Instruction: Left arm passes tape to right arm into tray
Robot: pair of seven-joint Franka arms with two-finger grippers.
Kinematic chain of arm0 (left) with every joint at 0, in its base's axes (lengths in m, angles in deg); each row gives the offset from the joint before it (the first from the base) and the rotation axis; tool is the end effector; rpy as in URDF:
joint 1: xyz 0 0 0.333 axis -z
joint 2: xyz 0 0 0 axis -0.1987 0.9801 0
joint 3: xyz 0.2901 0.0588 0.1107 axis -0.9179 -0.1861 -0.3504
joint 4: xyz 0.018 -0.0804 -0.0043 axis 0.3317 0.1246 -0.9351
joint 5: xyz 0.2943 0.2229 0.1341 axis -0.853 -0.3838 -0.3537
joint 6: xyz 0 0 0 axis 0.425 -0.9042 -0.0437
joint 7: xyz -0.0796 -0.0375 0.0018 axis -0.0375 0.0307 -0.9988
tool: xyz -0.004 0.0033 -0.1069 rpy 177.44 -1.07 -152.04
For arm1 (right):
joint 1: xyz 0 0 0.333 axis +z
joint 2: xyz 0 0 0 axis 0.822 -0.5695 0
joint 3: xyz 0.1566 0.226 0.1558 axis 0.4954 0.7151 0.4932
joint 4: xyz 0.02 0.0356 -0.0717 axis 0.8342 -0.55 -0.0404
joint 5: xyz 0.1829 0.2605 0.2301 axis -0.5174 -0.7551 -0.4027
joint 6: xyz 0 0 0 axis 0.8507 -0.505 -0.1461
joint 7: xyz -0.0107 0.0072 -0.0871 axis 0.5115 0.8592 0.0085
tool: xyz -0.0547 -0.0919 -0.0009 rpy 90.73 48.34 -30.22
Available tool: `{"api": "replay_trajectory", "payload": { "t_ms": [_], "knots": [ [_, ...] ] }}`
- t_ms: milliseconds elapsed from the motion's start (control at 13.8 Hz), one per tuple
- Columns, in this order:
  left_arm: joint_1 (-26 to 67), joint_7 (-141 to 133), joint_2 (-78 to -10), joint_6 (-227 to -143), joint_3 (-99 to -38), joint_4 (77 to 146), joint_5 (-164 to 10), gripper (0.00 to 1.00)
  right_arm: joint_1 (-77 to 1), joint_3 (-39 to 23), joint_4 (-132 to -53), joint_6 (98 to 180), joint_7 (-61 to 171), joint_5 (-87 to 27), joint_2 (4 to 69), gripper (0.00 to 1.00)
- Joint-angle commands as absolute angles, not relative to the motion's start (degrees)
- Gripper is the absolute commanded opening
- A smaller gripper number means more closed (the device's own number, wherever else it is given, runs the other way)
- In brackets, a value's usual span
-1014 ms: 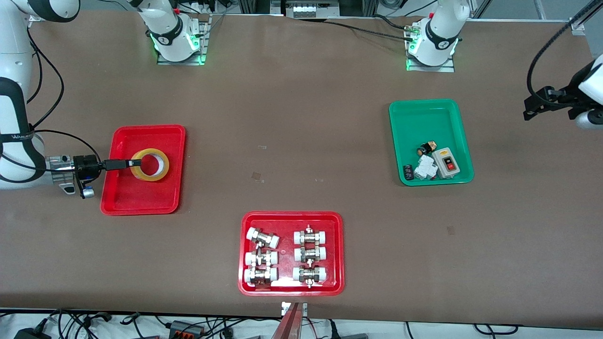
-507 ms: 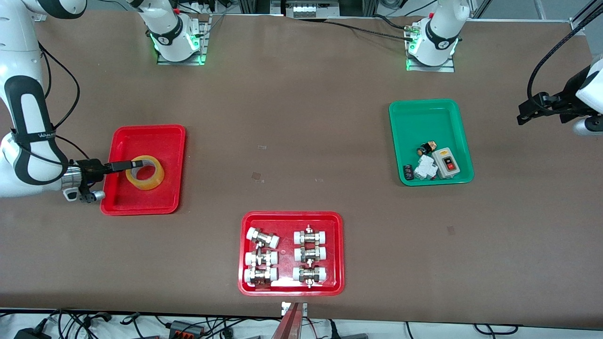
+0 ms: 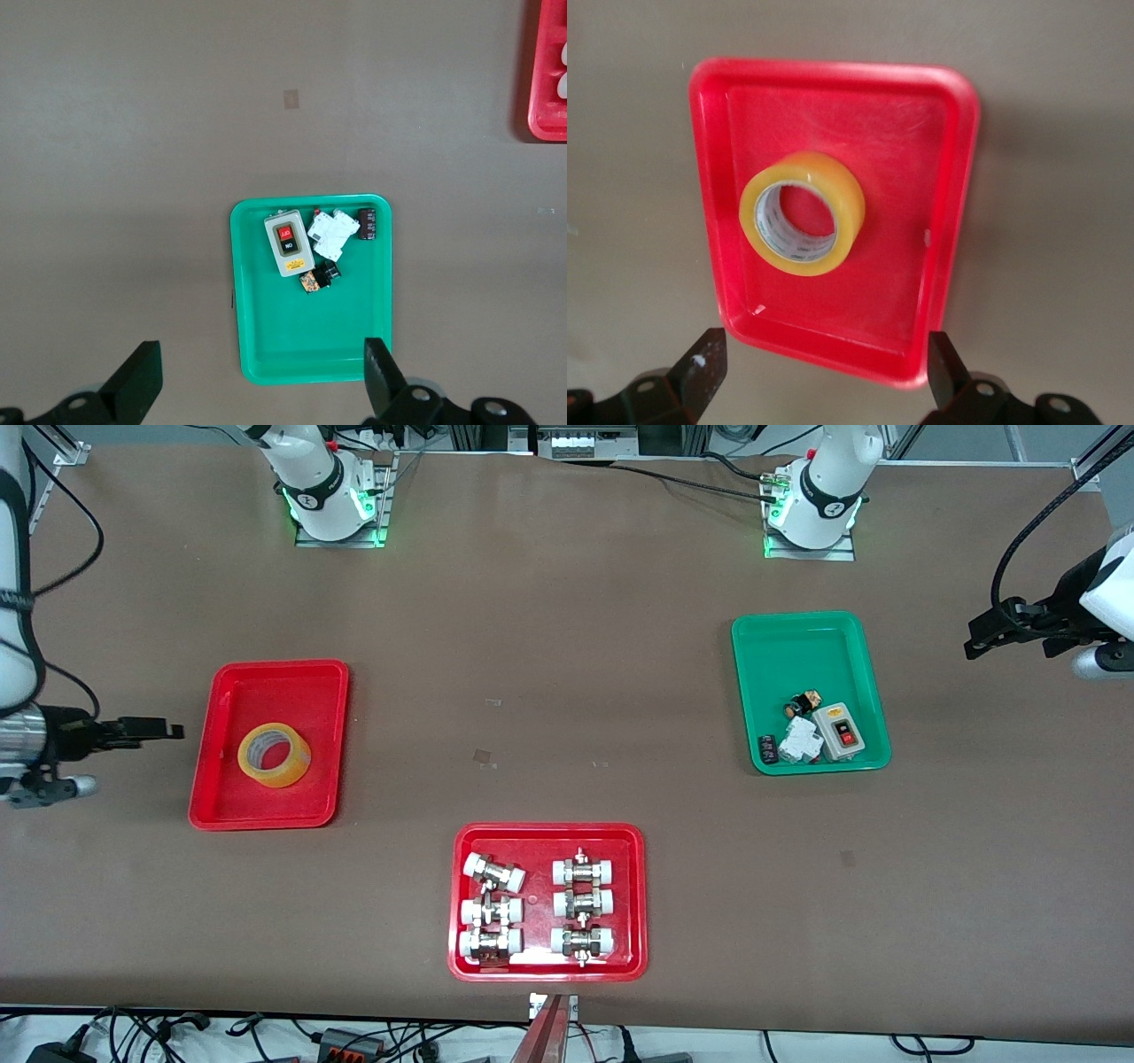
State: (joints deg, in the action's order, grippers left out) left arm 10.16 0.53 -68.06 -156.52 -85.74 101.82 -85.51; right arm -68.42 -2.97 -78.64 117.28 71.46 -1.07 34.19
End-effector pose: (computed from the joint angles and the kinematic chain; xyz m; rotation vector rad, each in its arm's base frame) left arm 0.5587 0.0016 0.6094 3.1311 0.0674 -0.0783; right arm 0.6409 -0.1387 0.3941 -2.9037 -0.1601 0.3566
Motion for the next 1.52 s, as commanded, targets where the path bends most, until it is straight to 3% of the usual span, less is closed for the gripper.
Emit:
{"api": "replay_trajectory", "payload": {
  "t_ms": [0,217,507,1159,1449],
  "knots": [
    [10.14,0.45,-67.03,-155.26,-85.98,99.84,-84.72,1.00,-62.69,-2.93,-76.91,116.26,61.35,5.05,38.90,1.00],
    [10.14,0.45,-67.03,-155.17,-85.98,99.84,-84.72,1.00,-58.20,-3.01,-76.55,114.60,55.25,7.79,43.65,1.00],
    [10.14,0.45,-67.12,-155.17,-85.98,99.84,-84.72,1.00,-57.92,-3.10,-71.89,109.23,51.23,7.89,44.01,1.00],
    [9.97,0.54,-67.03,-155.08,-86.51,99.66,-85.51,1.00,-58.01,-3.19,-72.33,117.40,49.45,7.18,45.95,1.00],
    [7.95,4.75,-66.85,-155.08,-86.51,99.66,-85.51,1.00,-57.83,-3.02,-85.12,122.65,49.88,8.15,54.98,1.00]
  ]
}}
